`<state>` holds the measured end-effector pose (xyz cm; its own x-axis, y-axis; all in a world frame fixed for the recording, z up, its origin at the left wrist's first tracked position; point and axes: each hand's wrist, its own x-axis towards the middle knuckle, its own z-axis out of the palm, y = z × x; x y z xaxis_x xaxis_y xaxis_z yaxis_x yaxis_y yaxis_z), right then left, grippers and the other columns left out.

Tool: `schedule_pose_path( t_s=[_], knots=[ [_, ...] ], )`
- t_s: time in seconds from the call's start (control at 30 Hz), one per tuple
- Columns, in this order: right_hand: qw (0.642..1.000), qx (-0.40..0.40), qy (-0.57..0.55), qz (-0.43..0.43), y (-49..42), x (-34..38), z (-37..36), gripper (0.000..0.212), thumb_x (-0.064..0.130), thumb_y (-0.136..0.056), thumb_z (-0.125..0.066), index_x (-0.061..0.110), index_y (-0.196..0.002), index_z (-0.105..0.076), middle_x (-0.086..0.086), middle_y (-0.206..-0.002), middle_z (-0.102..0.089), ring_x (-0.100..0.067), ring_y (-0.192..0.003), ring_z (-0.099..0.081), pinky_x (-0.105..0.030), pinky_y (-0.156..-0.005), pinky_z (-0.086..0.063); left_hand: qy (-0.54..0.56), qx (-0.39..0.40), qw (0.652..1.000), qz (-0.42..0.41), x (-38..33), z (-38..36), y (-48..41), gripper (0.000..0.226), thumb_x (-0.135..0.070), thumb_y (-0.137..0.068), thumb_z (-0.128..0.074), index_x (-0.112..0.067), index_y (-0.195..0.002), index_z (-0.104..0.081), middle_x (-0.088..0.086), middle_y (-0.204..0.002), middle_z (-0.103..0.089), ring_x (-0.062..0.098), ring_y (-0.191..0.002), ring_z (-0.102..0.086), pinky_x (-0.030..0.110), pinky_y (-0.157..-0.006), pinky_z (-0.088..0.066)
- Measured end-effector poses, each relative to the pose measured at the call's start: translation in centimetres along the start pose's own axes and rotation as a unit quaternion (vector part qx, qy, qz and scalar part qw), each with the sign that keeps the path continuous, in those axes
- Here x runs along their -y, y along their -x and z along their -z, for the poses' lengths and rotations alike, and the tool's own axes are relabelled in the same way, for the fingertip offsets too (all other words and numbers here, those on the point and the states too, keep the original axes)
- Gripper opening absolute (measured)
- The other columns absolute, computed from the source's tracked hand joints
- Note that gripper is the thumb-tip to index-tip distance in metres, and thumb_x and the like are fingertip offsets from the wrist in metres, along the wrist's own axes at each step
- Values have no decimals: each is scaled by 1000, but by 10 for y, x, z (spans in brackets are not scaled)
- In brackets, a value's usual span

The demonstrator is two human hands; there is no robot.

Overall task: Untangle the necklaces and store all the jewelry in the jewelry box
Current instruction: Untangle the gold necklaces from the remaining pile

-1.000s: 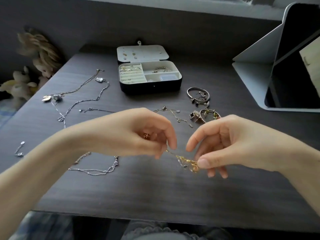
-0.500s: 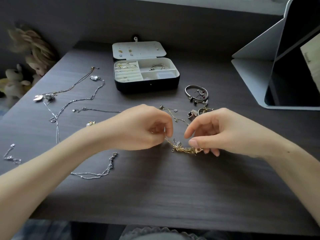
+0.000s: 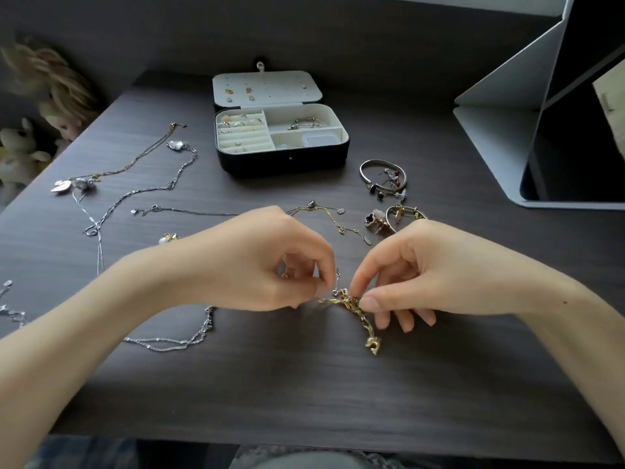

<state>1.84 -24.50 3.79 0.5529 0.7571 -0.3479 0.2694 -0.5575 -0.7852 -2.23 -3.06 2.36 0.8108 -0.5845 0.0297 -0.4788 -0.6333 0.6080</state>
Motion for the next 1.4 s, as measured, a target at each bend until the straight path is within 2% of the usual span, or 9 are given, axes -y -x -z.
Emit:
schedule_pose_path(
  t_s=[0.2, 0.37, 0.67, 0.83, 1.0, 1.13, 1.23, 1.3, 1.4],
  knots=[
    [987, -112, 111, 37, -4, -7, 5, 2, 25, -82, -68, 25, -82, -70, 6, -63, -66, -5, -55, -57, -21, -56, -45, -85, -66, 994, -12, 6, -6, -2, 12, -32, -80, -54, -30, -81, -66, -13, -65, -62, 5, -61, -57, 28, -64, -47],
    [988, -101, 107, 53, -5, -7, -3, 4, 28, -78, -74, 28, -82, -73, 7, -64, -62, -2, -55, -50, -14, -54, -38, -162, -84, 981, -71, 11, -9, 2, 15, -31, -81, -56, -31, -80, -71, -14, -85, -66, 12, -76, -59, 38, -73, -47],
    [968, -137, 203, 54, -7, -7, -13, 6, 28, -80, -64, 30, -75, -63, 16, -64, -57, -1, -68, -53, -12, -63, -38, -193, -73, 970, -126, 6, -27, 11, 32, -25, -88, -49, -36, -109, -70, -4, -81, -54, 19, -72, -46, 31, -65, -34],
    [983, -161, 76, 48, -7, -7, -10, 9, 16, -85, -65, 22, -78, -63, 10, -69, -62, -1, -61, -56, -10, -56, -41, -187, -58, 972, -132, 7, -26, 13, 34, -19, -86, -50, -36, -107, -71, -5, -81, -54, 18, -72, -44, 29, -65, -31],
    [980, -184, -46, 55, -12, -8, -13, 13, 4, -90, -55, 14, -82, -55, -3, -76, -71, -8, -65, -62, -24, -53, -51, -150, -53, 979, -130, 9, -27, 12, 32, -18, -88, -49, -36, -101, -73, -5, -82, -55, 15, -74, -44, 29, -66, -34],
    [974, -182, -119, 63, -14, -8, -15, 14, -2, -92, -53, 9, -83, -53, -5, -69, -69, -11, -59, -60, -26, -49, -47, -100, -82, 986, -102, 5, -27, 12, 22, -19, -85, -53, -27, -86, -74, -6, -85, -57, 14, -77, -48, 27, -70, -39],
    [971, -181, -138, 72, -14, -7, -16, 12, -1, -92, -53, 7, -84, -54, -3, -66, -68, -11, -58, -59, -24, -49, -47, -62, -153, 986, -28, 2, -26, 6, 13, -29, -80, -57, -23, -84, -68, -9, -87, -60, 14, -83, -54, 31, -76, -42],
    [968, -185, -153, 76, -15, -5, -16, 9, -1, -92, -53, 5, -86, -54, -4, -67, -68, -12, -59, -59, -25, -50, -48, -36, -186, 982, 20, 1, -27, 1, 21, -42, -76, -57, -25, -86, -65, -12, -90, -62, 12, -87, -56, 31, -81, -41],
    [960, -193, -183, 81, -16, -3, -16, 8, -1, -92, -53, 5, -86, -54, -6, -68, -68, -14, -60, -59, -25, -50, -48, 16, -170, 984, 44, 2, -30, -4, 25, -51, -71, -57, -30, -81, -66, -12, -84, -65, 7, -83, -56, 32, -79, -43]
  ],
)
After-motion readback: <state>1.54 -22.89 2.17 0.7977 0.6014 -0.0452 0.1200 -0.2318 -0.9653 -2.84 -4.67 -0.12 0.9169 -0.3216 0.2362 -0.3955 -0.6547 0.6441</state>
